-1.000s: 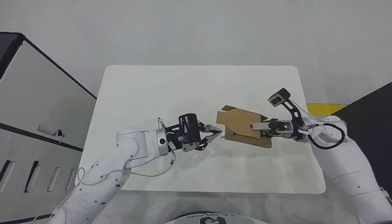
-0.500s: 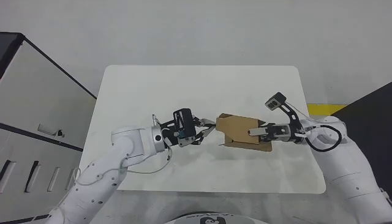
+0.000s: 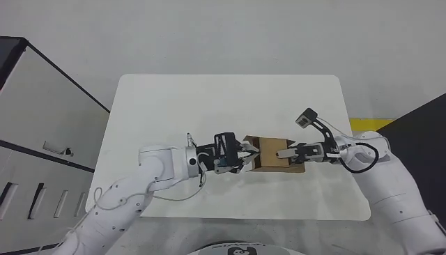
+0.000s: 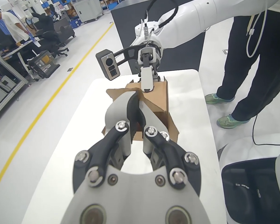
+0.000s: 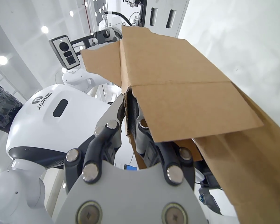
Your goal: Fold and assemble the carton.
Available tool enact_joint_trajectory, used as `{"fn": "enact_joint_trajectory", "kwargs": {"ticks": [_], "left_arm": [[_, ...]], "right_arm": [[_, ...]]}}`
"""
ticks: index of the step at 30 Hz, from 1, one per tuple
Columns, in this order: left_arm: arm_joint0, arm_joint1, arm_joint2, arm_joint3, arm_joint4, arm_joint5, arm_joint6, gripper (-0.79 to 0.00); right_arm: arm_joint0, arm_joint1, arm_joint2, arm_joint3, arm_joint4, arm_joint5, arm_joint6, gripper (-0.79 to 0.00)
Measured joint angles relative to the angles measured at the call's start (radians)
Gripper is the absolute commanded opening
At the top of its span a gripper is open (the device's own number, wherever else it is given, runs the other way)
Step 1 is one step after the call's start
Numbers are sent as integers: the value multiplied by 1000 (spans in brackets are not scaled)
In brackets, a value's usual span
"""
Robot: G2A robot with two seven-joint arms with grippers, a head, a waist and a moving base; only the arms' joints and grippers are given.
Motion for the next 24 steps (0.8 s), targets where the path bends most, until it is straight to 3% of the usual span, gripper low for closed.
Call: {"fn": "enact_joint_trajectory", "kwargs": {"ticks": [11,24], "left_arm": [[-30,-9,21,4,6,33,-24,-785],[110,25,-138,-60,-4,34,17,-785]], "right_arm": [[8,0,-7,15,9,-2,-2,-785],[0,-1,40,64,151,8,8,-785]]}}
